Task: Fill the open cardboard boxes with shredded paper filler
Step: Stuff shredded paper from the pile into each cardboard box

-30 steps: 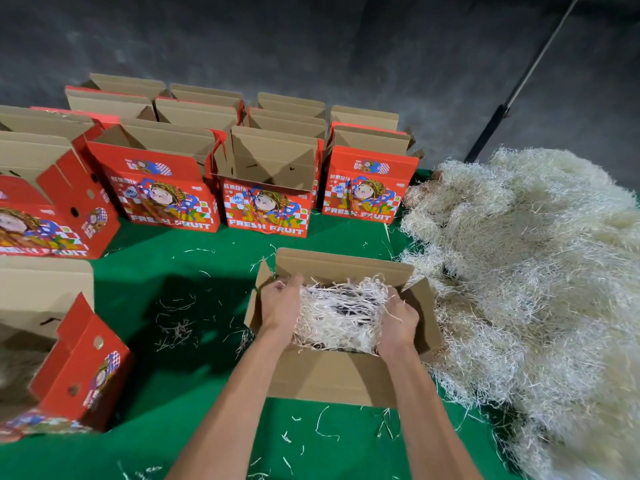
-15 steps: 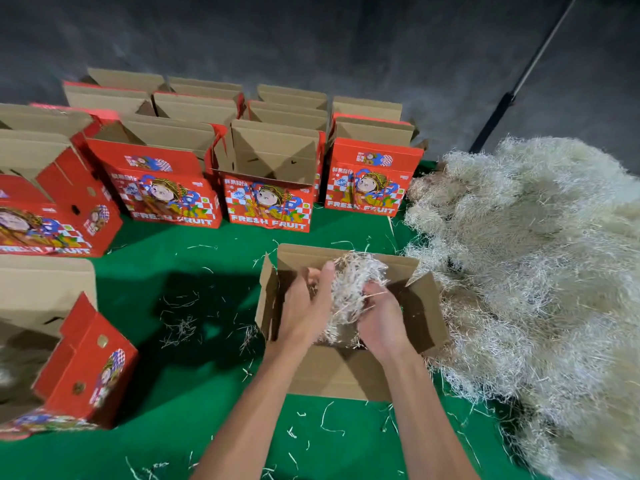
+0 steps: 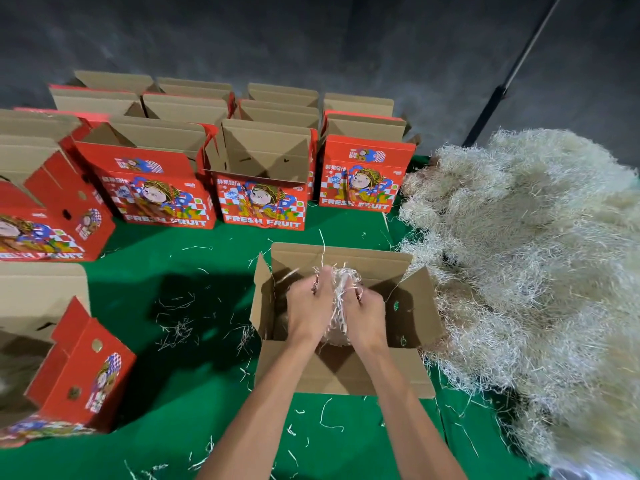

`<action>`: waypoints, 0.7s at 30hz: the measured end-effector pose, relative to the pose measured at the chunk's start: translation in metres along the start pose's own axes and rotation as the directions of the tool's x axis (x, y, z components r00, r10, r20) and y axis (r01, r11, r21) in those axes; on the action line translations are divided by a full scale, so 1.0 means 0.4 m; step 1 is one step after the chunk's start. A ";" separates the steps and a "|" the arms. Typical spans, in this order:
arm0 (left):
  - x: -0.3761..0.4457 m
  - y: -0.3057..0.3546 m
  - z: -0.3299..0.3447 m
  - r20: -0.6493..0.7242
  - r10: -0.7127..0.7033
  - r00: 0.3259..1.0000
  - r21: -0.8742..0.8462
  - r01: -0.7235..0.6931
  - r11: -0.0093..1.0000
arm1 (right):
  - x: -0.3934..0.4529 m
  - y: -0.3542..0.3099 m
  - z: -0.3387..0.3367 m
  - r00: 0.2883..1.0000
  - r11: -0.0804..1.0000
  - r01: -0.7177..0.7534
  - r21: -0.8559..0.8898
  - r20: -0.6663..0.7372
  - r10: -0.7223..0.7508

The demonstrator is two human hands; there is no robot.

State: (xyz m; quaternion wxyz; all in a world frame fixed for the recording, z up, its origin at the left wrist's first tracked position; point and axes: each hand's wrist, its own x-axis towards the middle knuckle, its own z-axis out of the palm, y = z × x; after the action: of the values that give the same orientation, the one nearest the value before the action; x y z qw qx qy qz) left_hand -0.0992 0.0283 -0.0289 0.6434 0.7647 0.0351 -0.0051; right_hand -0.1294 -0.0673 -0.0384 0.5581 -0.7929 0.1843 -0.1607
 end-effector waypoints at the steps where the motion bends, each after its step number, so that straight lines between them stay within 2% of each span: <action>1: 0.008 0.001 -0.013 -0.018 -0.044 0.999 -0.027 0.044 0.999 | 0.006 0.001 -0.013 0.998 0.997 -0.054 0.046 -0.009 0.055; 3: 0.031 -0.006 -0.040 -0.060 -0.122 0.991 -0.085 0.117 0.989 | 0.028 0.009 -0.052 0.982 0.976 -0.174 0.134 -0.047 0.181; 4: 0.042 -0.013 -0.052 -0.074 -0.118 0.990 -0.077 0.112 0.991 | 0.038 0.011 -0.075 0.972 0.964 -0.215 0.154 -0.060 0.227; 6: 0.055 -0.022 -0.067 -0.067 -0.070 0.995 -0.016 0.069 0.998 | 0.059 0.015 -0.109 0.968 0.963 -0.231 0.142 -0.064 0.242; 8: 0.059 -0.024 -0.071 -0.032 -0.075 0.997 -0.033 0.074 0.997 | 0.076 0.018 -0.114 0.977 0.974 -0.200 0.105 -0.050 0.206; 10: 0.060 -0.020 -0.071 0.014 -0.141 0.990 -0.044 0.141 0.989 | 0.079 0.024 -0.109 0.976 0.977 -0.215 0.004 0.026 0.215; 13: 0.054 -0.034 -0.072 0.076 -0.256 0.964 0.093 0.249 0.964 | 0.078 0.055 -0.110 0.940 0.942 -0.237 -0.239 0.187 0.284; 15: 0.051 -0.047 -0.067 0.080 -0.244 0.967 0.202 0.224 0.954 | 0.078 0.085 -0.101 0.944 0.922 -0.180 -0.342 0.205 0.260; 17: 0.053 -0.071 -0.061 0.056 -0.247 0.967 0.280 0.223 0.934 | 0.079 0.103 -0.088 0.955 0.911 -0.175 -0.373 0.161 0.249; 19: 0.053 -0.094 -0.059 0.061 -0.298 0.953 0.379 0.254 0.890 | 0.083 0.118 -0.083 0.929 0.882 -0.240 -0.406 0.167 0.329; 21: 0.052 -0.111 -0.055 0.162 -0.398 0.903 0.453 0.290 0.843 | 0.088 0.126 -0.083 0.869 0.818 -0.275 -0.506 0.234 0.437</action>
State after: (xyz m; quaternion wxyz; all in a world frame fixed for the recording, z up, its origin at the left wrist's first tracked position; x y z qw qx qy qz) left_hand -0.0821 0.0585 -0.0700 0.4519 0.8587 0.0897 -0.2246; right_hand -0.1194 -0.1269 -0.0737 0.3992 -0.8674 0.2647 0.1352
